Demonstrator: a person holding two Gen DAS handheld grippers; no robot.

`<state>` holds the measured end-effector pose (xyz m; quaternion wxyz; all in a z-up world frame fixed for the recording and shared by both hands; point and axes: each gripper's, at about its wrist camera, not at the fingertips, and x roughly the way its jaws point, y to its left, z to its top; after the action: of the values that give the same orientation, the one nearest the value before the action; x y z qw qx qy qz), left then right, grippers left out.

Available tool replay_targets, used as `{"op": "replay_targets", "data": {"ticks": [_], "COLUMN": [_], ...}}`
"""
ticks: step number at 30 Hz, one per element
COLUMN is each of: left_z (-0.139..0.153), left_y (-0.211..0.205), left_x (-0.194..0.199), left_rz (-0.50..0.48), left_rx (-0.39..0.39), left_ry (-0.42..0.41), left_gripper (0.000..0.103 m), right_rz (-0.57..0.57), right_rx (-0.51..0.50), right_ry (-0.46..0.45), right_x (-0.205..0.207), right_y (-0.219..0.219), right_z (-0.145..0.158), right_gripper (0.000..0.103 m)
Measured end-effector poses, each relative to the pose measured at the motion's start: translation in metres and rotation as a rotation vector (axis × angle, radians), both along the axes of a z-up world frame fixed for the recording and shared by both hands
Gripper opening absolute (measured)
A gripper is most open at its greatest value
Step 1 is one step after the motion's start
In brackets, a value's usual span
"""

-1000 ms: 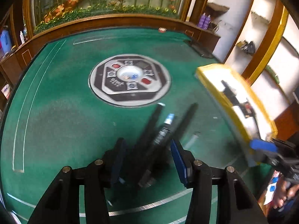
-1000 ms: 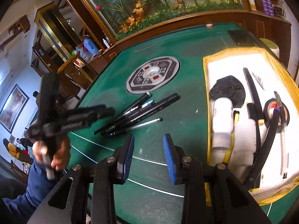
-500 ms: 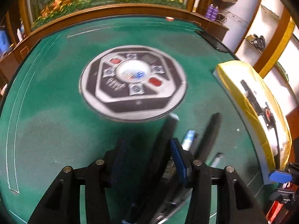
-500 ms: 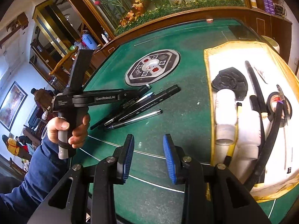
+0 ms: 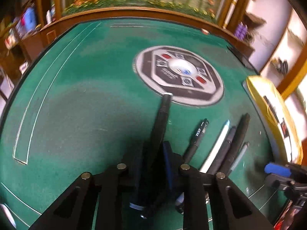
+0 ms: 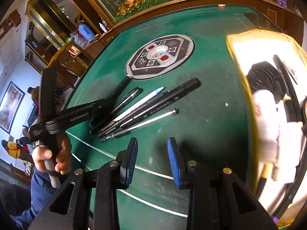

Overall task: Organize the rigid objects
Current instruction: 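Grasp a black marker with the left tool while the right tool grasps a black pen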

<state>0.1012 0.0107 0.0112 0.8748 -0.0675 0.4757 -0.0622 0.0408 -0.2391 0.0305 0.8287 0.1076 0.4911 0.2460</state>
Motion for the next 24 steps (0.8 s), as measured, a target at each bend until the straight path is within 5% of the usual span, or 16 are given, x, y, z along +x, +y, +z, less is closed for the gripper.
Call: {"op": "replay_targets", "data": {"ticks": [10,21,24], "left_z": [-0.002,-0.003,-0.002], "left_y": [0.018,0.025,0.026], "left_x": [0.001,0.000,-0.001], "left_rz": [0.041,0.089,0.093], "left_rx": [-0.104,-0.077,-0.071], "left_ry": [-0.014,-0.021,-0.022], "left_gripper": [0.015,0.016,0.015], "right_rz": [0.048,0.031,0.044], "right_rx": [0.019,-0.176,-0.260], "right_ry": [-0.003,0.062,-0.002], "right_x": [0.030,0.075,0.081], "right_y": [0.059,0.121,0.137], "right_z": [0.011,-0.016,-0.016], "right_gripper": [0.031,0.028,0.028]}}
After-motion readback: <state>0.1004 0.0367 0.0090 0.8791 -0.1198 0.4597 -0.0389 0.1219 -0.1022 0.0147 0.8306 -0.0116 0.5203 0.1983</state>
